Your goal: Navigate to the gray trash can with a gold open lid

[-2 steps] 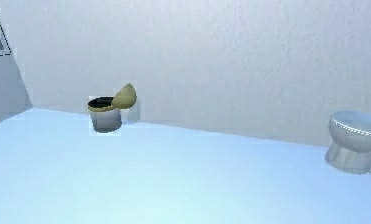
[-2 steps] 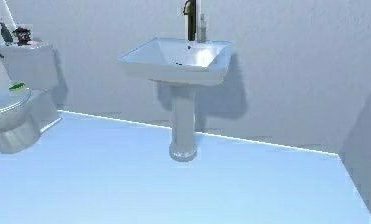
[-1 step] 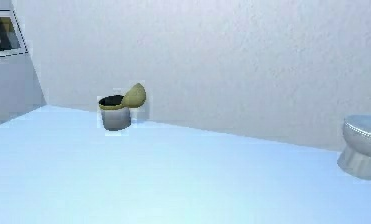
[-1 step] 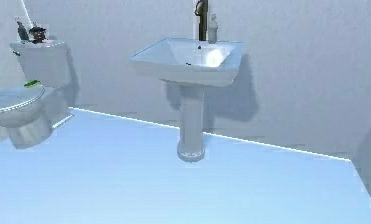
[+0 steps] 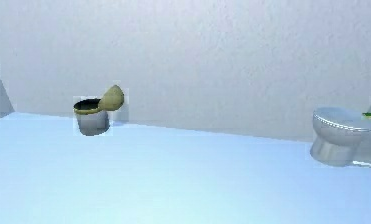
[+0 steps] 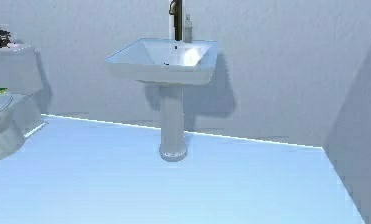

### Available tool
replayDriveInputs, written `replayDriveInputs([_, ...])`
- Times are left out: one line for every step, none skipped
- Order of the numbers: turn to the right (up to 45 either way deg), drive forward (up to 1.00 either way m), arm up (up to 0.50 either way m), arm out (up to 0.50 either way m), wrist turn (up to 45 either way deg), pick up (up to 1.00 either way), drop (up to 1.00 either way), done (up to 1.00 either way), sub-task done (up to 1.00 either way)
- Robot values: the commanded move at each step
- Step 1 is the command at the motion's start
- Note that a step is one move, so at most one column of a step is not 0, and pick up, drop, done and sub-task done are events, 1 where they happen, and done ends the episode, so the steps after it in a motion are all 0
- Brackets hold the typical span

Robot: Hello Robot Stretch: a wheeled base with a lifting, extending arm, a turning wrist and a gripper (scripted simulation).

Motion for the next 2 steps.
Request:
replayDriveInputs([0.0, 0.3, 0.0, 0.0, 0.0, 0.0, 0.0, 0.0, 0.0])
replayDriveInputs([-6.0, 0.0, 0.0, 0.0, 0.0, 0.0, 0.0, 0.0, 0.0])
